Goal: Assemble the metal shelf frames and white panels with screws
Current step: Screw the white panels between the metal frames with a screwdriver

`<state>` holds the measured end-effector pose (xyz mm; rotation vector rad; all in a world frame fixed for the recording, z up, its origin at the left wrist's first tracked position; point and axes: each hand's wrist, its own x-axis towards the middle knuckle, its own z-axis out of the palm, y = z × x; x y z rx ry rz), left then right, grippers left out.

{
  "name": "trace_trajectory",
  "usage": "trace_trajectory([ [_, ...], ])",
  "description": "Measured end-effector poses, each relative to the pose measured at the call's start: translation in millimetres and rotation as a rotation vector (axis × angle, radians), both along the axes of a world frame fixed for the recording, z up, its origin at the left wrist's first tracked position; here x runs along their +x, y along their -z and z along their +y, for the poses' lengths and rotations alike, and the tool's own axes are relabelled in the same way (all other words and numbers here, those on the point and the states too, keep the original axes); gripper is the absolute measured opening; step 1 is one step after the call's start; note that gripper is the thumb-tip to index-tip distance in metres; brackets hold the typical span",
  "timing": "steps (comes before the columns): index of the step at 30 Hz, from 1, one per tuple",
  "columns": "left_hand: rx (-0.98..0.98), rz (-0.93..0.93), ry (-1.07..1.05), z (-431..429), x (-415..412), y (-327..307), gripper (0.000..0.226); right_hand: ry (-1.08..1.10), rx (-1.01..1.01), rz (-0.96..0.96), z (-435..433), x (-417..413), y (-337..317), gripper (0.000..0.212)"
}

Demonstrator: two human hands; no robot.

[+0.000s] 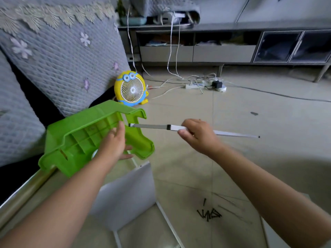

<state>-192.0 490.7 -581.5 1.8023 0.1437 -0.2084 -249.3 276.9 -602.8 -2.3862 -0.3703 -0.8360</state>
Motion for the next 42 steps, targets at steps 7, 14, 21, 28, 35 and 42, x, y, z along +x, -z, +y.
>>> trace_trajectory([
  [7, -0.342, 0.144, -0.227, 50, -3, -30, 0.027, -0.254, -0.117, -0.275, 46, -9, -28, 0.051],
  [14, -0.155, 0.385, 0.048, 60, -30, -33, 0.03, -0.27, 0.123, -0.171, 47, -25, -22, 0.071],
  [21, -0.241, 0.074, -0.033, 26, -50, 4, 0.025, 0.354, 1.155, 0.523, 38, -37, 22, 0.023],
  [28, -0.186, -0.093, -0.077, 37, -69, 13, 0.024, 0.385, 0.655, 0.565, 38, -10, -11, 0.016],
  [35, 0.059, 0.203, 0.022, 114, -77, 1, 0.015, 0.217, 0.38, 0.646, 80, 2, 4, 0.032],
  [42, 0.141, 0.211, -0.13, 123, -63, 21, 0.024, 0.067, 0.099, 0.721, 101, -20, 20, 0.018],
])
